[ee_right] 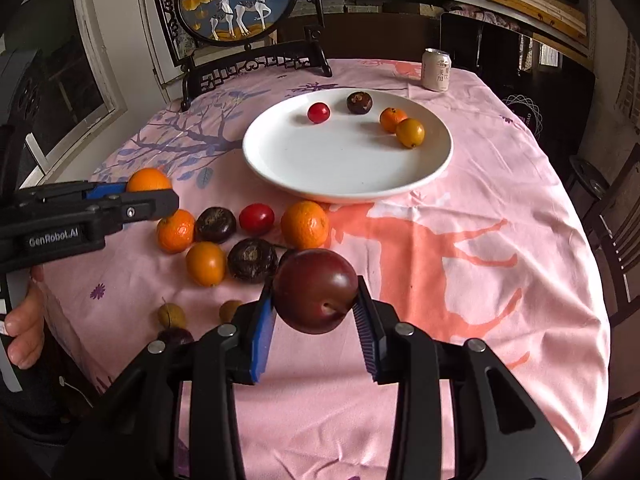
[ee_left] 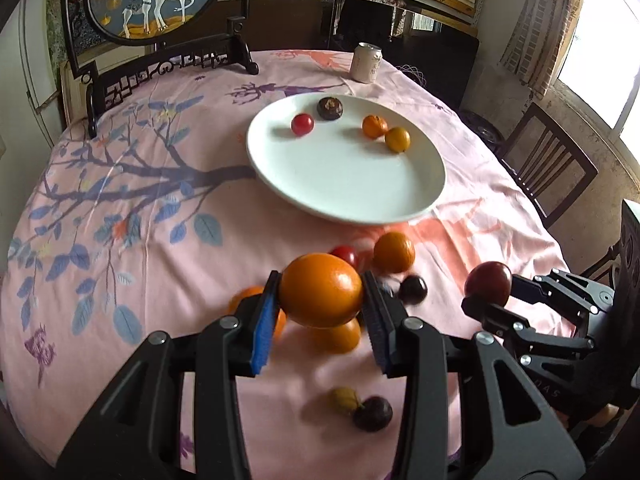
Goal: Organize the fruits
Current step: 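Set the plum and the orange on the white plate and release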
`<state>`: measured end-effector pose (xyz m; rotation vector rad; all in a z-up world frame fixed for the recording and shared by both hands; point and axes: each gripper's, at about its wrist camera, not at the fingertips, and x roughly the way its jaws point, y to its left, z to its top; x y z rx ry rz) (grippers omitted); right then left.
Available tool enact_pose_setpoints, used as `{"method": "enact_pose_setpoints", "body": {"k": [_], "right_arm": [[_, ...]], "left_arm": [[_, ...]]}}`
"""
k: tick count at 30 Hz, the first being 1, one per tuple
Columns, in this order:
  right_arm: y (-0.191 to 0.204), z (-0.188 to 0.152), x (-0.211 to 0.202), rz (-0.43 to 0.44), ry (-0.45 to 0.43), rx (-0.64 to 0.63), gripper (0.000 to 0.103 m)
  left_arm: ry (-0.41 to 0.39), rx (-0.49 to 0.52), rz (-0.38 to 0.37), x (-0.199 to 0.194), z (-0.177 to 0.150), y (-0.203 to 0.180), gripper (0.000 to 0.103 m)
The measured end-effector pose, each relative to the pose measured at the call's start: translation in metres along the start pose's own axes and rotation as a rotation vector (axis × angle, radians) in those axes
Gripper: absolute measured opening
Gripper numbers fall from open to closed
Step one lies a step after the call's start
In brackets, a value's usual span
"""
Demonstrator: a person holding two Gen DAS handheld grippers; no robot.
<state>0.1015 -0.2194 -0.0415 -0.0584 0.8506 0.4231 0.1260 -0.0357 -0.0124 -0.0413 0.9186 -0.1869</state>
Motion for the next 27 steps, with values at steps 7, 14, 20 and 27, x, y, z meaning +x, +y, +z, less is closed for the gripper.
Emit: {"method": "enact_pose_setpoints", "body": {"k": [7, 14, 20, 27], "right_arm": [[-0.019, 0.095, 0.056, -0.003, -0.023, -0.024, 0.038], [-0.045, 0.149, 0.146, -0.023, 0.081, -0.001, 0.038], [-0.049, 0.156, 0.169, -0.047, 0.100, -0.015, 0.039], [-0.035, 0.150, 0.108, -0.112, 0.006, -0.095, 0.063]], "left_arm": [[0.055, -0.022, 0.067, 0.075, 0.105, 0.008, 0.041], [0.131, -0.094, 0.087, 0.146, 0.137, 0.028, 0.041], [0.152, -0.115, 0.086, 0.163, 0.149, 0.036, 0.041], [0.018, -0.098, 0.022, 0.091, 0.139, 0.033, 0.066]]}}
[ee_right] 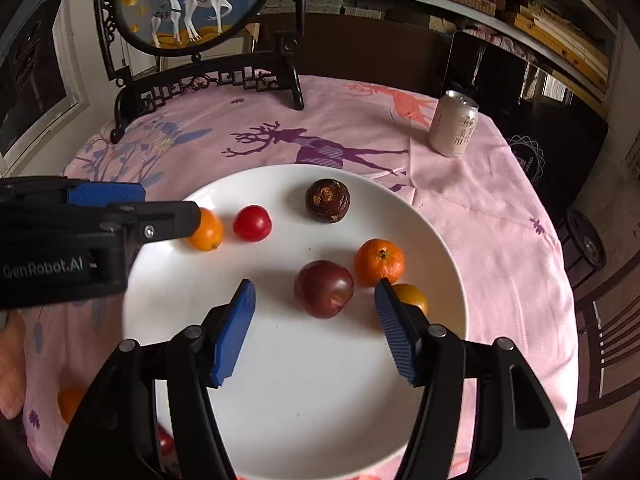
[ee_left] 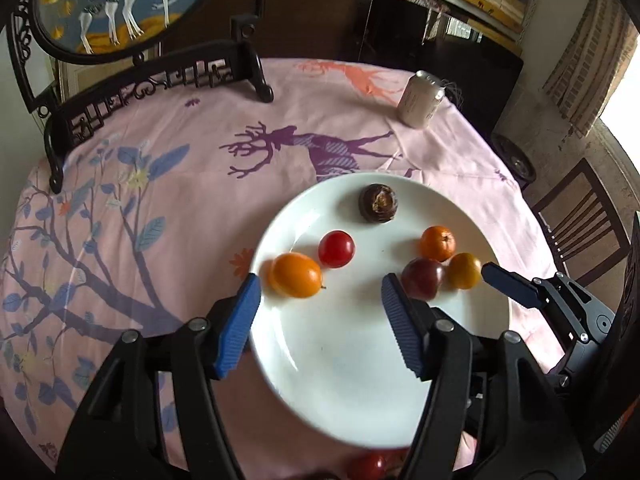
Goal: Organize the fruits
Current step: 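Set the plum and the orange on the white plate and release, then grasp a brown round fruit with the right tool while the left grasps a tangerine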
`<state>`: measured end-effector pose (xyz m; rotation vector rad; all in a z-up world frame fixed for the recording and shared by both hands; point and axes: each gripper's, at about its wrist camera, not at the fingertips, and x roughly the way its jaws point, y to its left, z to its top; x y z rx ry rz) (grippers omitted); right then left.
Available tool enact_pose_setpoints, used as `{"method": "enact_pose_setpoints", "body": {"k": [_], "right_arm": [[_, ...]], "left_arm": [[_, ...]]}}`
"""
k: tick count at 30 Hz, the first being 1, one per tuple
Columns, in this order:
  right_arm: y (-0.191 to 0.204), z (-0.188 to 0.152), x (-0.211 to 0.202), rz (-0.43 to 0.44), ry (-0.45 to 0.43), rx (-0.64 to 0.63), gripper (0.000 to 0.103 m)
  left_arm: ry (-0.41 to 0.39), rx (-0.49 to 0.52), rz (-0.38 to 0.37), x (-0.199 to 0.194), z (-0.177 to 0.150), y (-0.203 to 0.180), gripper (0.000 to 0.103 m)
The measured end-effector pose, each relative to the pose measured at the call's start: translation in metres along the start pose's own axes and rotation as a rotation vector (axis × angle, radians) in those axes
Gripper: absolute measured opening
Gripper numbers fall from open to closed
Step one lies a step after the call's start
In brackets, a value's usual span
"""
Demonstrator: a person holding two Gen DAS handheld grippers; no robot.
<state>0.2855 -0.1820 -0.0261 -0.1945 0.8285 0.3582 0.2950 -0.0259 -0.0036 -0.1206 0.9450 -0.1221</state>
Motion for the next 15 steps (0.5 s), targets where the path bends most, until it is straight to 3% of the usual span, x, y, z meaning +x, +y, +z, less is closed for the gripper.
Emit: {"method": "enact_pose_setpoints", "body": {"k": [2, 5, 10, 15], "right_arm": [[0.002, -0.018, -0.036, -0.012, -0.032, 0.008, 0.069], [0.008, -0.062, -0.084, 0.000, -0.081, 0.060, 0.094], [0.023, -0.122, -0.130, 0.013, -0.123, 0.107, 0.094], [0.032, -0.141, -0.155, 0.004, -0.132, 0.106, 0.094]], "left_arm": [[-0.041, -0.010, -0.030, -0.033, -0.022, 0.004, 0.071], [-0.075, -0.012, -0.027, -0.070, -0.069, 0.008, 0.072], [-0.096, -0.058, -0.043, -0.098, -0.143, 0.021, 0.072], [-0.093, -0.066, -0.010, -0.113, -0.184, 0.030, 0.072]]}}
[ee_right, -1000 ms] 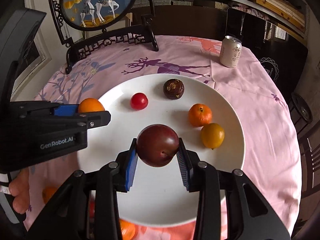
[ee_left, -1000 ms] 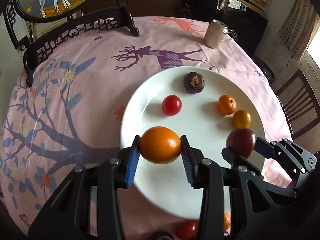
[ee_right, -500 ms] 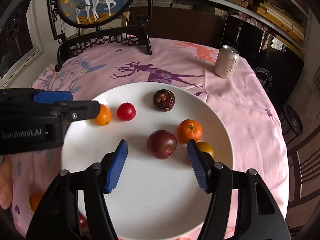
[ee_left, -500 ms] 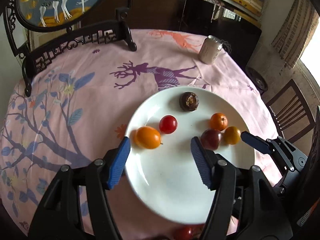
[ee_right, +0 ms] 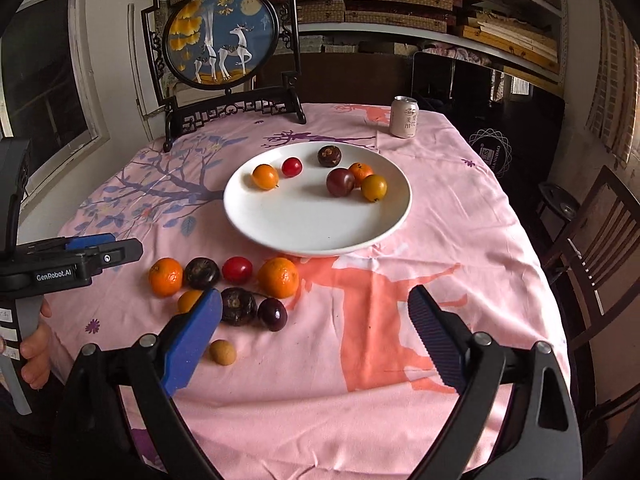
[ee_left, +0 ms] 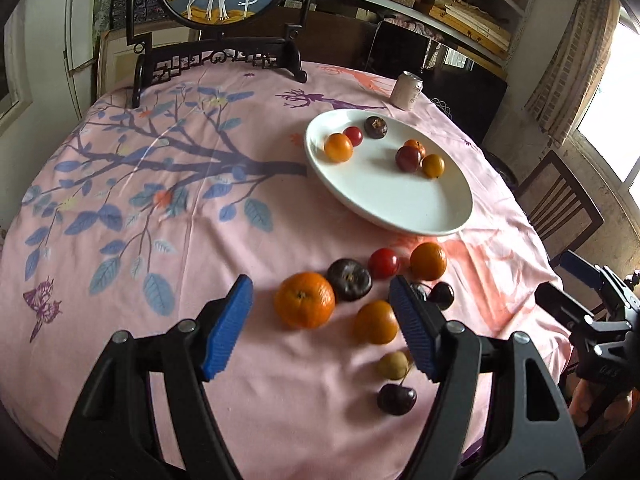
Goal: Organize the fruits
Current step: 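Grasp a brown round fruit with the right tool while the left grasps a tangerine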
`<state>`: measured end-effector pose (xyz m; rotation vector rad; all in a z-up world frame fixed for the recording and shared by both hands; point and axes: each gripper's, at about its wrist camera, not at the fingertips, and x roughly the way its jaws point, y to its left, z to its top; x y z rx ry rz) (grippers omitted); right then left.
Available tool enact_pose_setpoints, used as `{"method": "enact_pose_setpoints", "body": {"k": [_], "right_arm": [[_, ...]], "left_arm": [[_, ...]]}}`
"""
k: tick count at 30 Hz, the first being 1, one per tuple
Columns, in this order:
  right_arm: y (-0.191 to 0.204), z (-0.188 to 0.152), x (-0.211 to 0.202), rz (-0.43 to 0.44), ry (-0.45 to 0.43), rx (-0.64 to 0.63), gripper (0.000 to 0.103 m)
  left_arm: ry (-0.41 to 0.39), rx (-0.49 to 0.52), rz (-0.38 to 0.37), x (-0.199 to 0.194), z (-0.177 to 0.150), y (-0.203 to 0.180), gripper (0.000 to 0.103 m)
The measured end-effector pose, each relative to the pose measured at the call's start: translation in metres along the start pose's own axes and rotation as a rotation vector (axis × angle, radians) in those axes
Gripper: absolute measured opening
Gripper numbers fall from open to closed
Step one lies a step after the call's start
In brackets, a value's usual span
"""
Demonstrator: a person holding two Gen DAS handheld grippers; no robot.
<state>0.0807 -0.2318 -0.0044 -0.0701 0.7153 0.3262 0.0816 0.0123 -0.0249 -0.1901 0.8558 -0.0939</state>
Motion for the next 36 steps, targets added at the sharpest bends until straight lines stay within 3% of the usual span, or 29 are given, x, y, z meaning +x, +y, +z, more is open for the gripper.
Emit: {"method": "enact_pose_setpoints", "body": {"k": [3, 8, 11, 16, 19, 24, 34, 36], "right_arm": [[0.010, -0.008, -0.006, -0.008, 0.004, -0.026, 0.095], [0.035, -0.035, 0.011, 0.056, 0.058, -0.071, 0.094], [0.051, -0.047, 0.033, 0.105, 0.132, -0.119, 0.049], [0.063, -0.052, 0.061, 0.173, 0.195, -0.125, 0.044], [0.069, -0.052, 0.079, 0.154, 0.228, -0.143, 0.028], [0.066, -0.050, 0.076, 0.166, 0.233, -0.116, 0.025], [0.048, -0.048, 0.056, 0.164, 0.210, -0.060, 0.025], [0.045, -0.048, 0.054, 0.163, 0.204, -0.051, 0.025]], "left_arm": [[-0.001, -0.005, 0.021, -0.008, -0.014, 0.004, 0.075], [0.020, 0.004, 0.041, -0.011, -0.032, 0.014, 0.076], [0.038, 0.011, 0.051, -0.010, -0.041, 0.019, 0.076], [0.051, 0.011, 0.046, -0.010, -0.049, 0.024, 0.076], [0.054, -0.008, 0.061, -0.005, -0.046, 0.030, 0.077], [0.076, 0.001, 0.102, 0.015, -0.038, 0.033, 0.077], [0.156, 0.071, 0.116, 0.073, -0.020, 0.009, 0.077], [0.143, 0.079, 0.134, 0.080, -0.015, 0.006, 0.069]]}}
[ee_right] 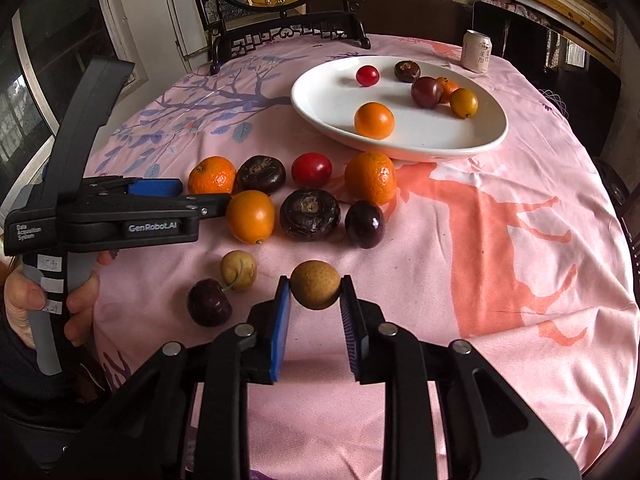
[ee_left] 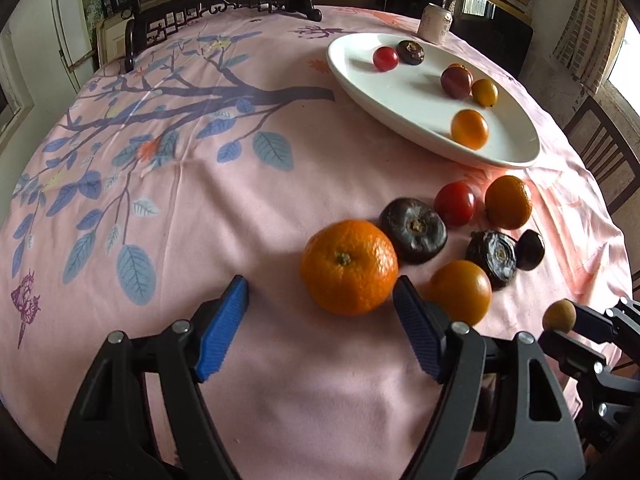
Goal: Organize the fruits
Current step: 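Grasp a brown round fruit with the right tool while the left grasps a tangerine, then place the brown fruit and the tangerine on the white plate and release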
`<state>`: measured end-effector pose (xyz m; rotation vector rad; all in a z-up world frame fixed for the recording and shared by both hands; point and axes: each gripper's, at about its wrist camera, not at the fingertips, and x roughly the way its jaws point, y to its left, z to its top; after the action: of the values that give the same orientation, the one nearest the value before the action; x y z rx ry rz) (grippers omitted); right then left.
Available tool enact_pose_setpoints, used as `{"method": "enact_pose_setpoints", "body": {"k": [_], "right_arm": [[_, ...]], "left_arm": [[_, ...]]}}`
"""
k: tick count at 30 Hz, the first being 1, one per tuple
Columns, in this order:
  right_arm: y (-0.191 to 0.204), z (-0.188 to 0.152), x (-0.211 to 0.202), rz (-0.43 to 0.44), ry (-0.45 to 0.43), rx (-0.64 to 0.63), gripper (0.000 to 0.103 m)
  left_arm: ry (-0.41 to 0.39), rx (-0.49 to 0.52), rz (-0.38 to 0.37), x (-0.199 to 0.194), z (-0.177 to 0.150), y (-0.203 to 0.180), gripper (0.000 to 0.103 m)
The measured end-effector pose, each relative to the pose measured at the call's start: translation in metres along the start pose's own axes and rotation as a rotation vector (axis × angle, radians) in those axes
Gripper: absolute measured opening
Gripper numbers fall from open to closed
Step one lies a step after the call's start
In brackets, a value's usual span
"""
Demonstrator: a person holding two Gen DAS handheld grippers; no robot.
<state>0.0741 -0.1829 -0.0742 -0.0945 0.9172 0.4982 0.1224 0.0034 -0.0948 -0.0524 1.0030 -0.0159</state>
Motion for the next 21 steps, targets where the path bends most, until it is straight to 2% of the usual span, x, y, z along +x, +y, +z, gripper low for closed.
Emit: {"method": "enact_pose_setpoints", "body": {"k": [1, 2, 7, 21], "right_arm": [[-0.001, 0.000, -0.001, 0.001, -0.002, 0.004, 0.025], [-0.003, -0.001, -0.002, 0.002, -0.004, 0.009, 0.025], [-0.007, -0.003, -0.009, 0.005, -0.020, 0.024, 0.025], [-0.010, -0.003, -0.021, 0.003, -0.059, 0.034, 0.025]], "left_arm": [[-0.005, 0.005, -0.003, 0.001, 0.003, -0.002, 0.064], [-0.011, 0.005, -0.018, 0.001, 0.005, -0.004, 0.044], [-0.020, -0.017, -0.053, -0.006, 0.002, -0.004, 0.045], [-0.120, -0.002, -0.129, -0.069, -0.012, -0.016, 0.045]]}}
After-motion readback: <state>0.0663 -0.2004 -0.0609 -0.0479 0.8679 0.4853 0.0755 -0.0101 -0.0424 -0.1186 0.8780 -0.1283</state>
